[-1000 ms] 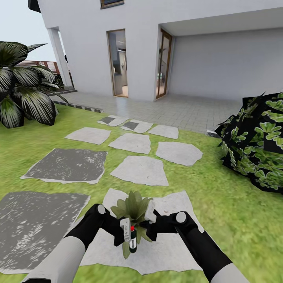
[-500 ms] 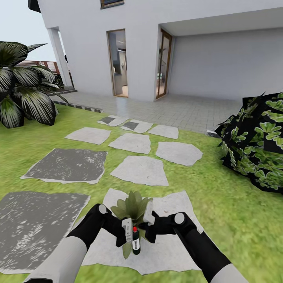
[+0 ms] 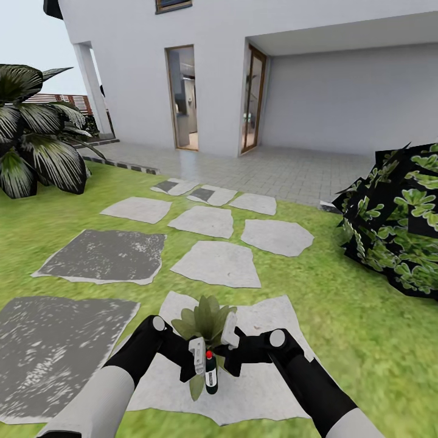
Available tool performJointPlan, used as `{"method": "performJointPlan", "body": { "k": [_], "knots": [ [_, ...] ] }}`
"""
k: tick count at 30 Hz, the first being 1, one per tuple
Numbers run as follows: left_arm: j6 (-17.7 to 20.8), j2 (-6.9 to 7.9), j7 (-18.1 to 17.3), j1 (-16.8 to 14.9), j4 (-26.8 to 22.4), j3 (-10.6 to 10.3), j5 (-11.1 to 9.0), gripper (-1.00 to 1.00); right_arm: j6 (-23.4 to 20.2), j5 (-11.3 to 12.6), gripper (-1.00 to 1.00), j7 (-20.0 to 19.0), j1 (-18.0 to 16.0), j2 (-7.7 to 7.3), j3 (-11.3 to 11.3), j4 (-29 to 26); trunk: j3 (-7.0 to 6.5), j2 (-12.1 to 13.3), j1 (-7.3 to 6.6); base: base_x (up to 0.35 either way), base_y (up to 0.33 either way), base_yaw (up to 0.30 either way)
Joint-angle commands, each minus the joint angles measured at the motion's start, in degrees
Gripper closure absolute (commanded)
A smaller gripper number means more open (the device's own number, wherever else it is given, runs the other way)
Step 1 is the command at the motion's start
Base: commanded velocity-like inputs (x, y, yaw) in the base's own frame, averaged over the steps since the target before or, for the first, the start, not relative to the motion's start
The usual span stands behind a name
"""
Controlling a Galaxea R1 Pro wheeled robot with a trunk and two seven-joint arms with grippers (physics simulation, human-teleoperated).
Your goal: Pick up the pesticide atomizer in the garden and spray insectifuge to fully cover both potted plants in the garden.
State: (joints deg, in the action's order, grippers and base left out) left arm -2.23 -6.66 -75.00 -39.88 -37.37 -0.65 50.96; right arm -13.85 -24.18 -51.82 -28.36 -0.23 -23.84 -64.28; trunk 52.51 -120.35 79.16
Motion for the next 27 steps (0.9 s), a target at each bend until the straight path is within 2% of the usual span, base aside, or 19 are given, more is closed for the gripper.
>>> {"method": "performJointPlan", "body": {
  "k": [1, 15, 18, 20, 21, 23, 27],
  "knots": [
    [-0.23, -0.02, -0.21, -0.02, -0.07, 0.04, 0.28, 1.00, -0.39, -0.16, 1.00, -0.17, -0.03, -0.01, -0.06, -0.09, 0.05, -0.02, -0.01, 0.000, 0.000, 0.000],
    [-0.41, 0.01, -0.48, -0.02, -0.07, 0.04, 0.19, 1.00, -0.39, -0.16, 1.00, -0.13, -0.03, -0.03, -0.06, -0.05, 0.05, -0.02, -0.01, 0.000, 0.000, 0.000],
    [-0.41, 0.05, -1.63, -0.02, -0.07, 0.14, 0.09, 1.00, -0.39, -0.16, 1.00, -0.12, -0.03, -0.03, -0.06, -0.05, 0.05, -0.02, -0.01, 0.000, 0.000, 0.000],
    [-0.45, 0.06, -1.97, -0.02, -0.07, 0.14, -0.46, 1.00, -0.39, -0.16, 1.00, -0.12, -0.03, -0.03, -0.06, -0.05, 0.05, -0.02, -0.01, 0.000, 0.000, 0.000],
    [-0.52, 0.09, -2.16, -0.02, -0.07, 0.10, -1.84, 1.00, -0.39, -0.16, 1.00, -0.12, -0.03, -0.03, -0.06, -0.05, 0.05, -0.02, -0.01, 0.000, 0.000, 0.000],
    [-0.56, 0.13, -2.22, -0.02, -0.07, 0.06, -2.95, 1.00, -0.39, -0.16, 1.00, -0.12, -0.03, -0.03, -0.06, -0.05, 0.05, -0.02, -0.01, 0.000, 0.000, 0.000],
    [-0.58, 0.13, -2.20, -0.02, -0.07, 0.04, -3.44, 1.00, -0.39, -0.16, 1.00, -0.12, -0.03, -0.03, -0.06, -0.05, 0.05, -0.02, -0.01, 0.000, 0.000, 0.000]
  ]
}}
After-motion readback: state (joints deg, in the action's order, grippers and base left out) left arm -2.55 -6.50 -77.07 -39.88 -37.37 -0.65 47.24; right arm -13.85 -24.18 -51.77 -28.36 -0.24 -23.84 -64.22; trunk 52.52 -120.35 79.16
